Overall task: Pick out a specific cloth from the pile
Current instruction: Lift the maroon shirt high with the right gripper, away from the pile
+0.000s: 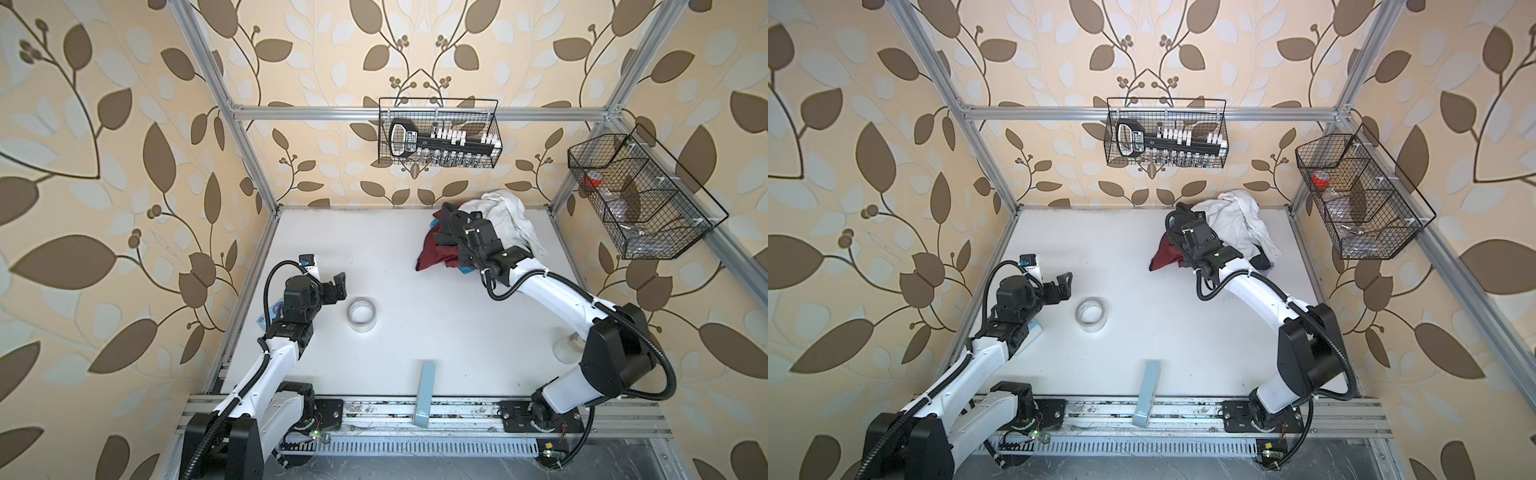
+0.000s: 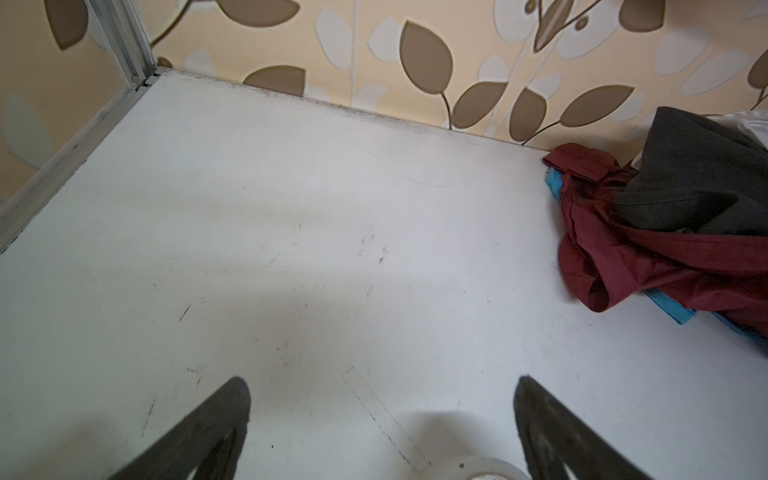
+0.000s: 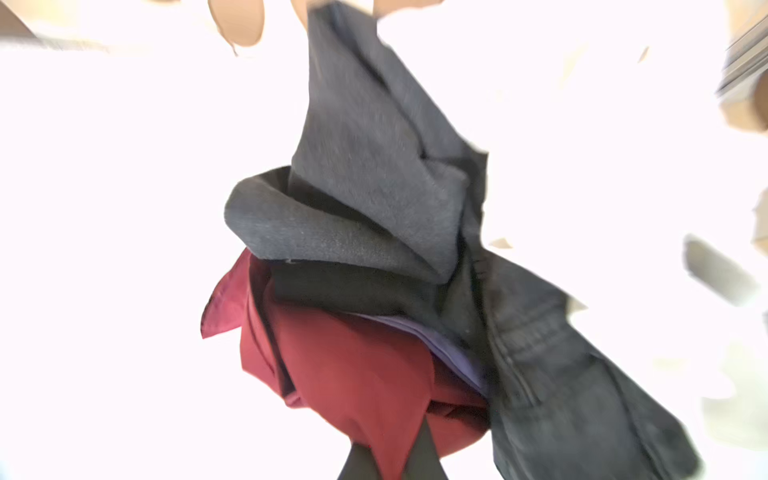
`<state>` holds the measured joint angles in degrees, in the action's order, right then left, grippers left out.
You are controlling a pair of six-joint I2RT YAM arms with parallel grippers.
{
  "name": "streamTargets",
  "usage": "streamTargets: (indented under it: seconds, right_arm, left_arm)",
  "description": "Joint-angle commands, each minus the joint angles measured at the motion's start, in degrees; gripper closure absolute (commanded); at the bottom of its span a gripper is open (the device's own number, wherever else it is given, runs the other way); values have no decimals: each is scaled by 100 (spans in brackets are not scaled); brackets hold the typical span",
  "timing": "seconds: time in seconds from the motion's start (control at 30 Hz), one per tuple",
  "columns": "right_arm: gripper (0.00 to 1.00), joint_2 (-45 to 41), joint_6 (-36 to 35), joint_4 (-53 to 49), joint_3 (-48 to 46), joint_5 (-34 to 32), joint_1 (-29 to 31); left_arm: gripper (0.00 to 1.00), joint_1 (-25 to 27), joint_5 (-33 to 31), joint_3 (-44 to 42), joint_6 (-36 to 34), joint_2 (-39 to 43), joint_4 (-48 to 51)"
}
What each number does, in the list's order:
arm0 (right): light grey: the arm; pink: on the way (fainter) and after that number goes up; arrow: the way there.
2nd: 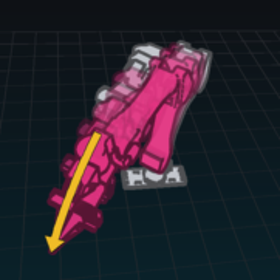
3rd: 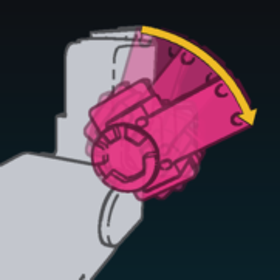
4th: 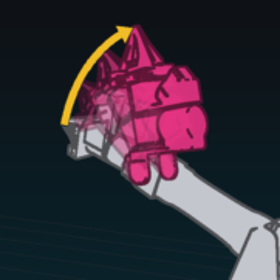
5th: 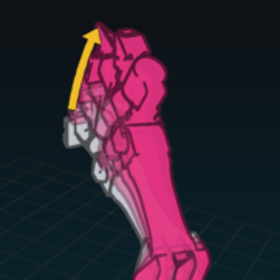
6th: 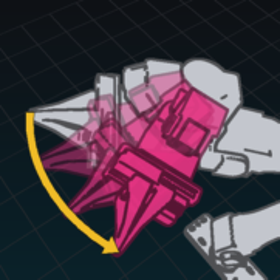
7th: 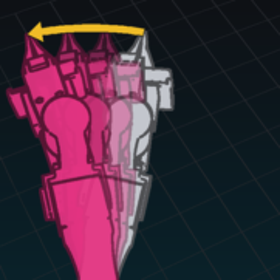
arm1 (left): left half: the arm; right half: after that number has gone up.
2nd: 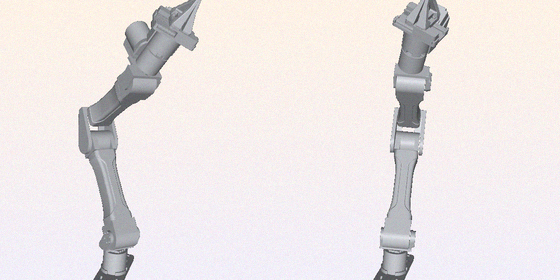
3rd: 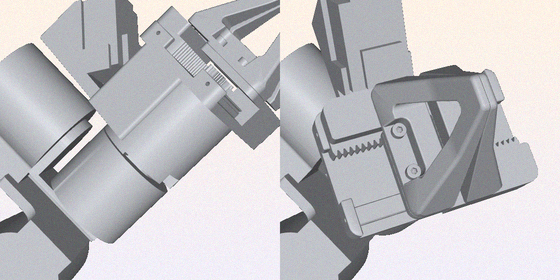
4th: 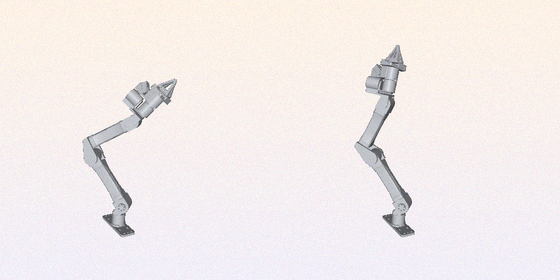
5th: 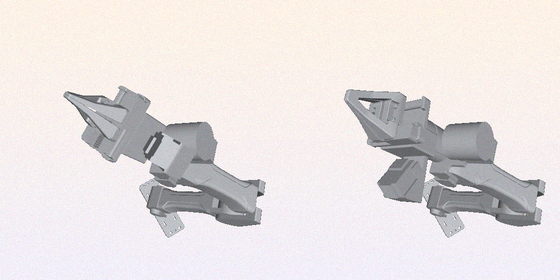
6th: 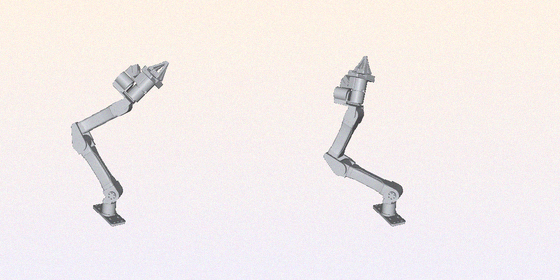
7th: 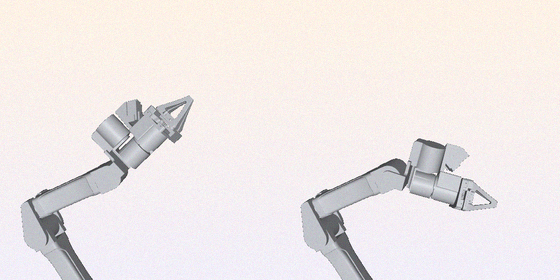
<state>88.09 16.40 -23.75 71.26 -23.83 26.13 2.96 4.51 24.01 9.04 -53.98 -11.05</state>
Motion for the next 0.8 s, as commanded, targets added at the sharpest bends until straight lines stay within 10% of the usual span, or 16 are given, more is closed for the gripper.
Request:
streamTargets:
  seconds: [0.0,0.77]
  right_arm:
    - [100,-512,-326,-128,470,-314,40]
    - [100,-1480,-1515,1042,2711,-171,147]
  left_arm:
    - [1,-6,128,-63,23,141,-231]
    - [1,-6,180,-44,37,100,-249]
